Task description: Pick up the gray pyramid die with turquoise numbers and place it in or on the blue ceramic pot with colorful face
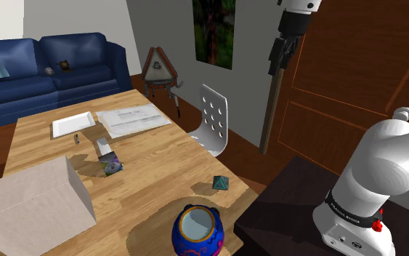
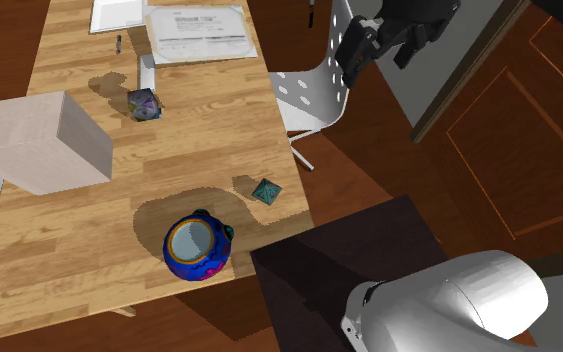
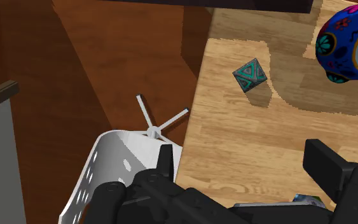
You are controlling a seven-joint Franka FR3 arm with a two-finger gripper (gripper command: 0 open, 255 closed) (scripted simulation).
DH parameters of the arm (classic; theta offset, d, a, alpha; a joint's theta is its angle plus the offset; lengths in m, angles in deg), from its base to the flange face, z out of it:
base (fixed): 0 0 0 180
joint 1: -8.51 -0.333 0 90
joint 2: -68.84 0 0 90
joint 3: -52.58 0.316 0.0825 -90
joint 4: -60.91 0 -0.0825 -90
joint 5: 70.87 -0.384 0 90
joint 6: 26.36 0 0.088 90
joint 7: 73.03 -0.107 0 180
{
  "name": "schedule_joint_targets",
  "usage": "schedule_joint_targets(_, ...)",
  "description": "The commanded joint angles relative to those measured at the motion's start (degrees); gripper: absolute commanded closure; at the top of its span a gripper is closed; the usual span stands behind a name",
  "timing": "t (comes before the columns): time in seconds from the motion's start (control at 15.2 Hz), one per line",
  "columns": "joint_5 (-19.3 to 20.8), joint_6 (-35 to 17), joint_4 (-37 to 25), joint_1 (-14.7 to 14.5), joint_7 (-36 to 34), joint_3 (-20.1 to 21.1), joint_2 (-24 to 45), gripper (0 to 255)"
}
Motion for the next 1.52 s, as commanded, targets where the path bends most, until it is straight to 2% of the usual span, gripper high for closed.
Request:
schedule_joint_targets(0.0,0.0,0.0,0.0,0.0,0.0,0.0,0.0,0)
schedule_joint_targets(0.46,-3.1,-12.3,10.5,-2.5,7.1,-4.9,3.6,0)
schedule_joint_targets(0.92,-7.9,-25.1,17.4,-6.4,16.0,-10.0,11.9,0)
schedule_joint_targets(1.19,-12.4,-32.2,19.6,-9.9,22.5,-13.2,18.9,0)
schedule_joint_targets(1.45,-19.3,-38.5,20.2,-14.5,31.0,-16.6,27.2,0)
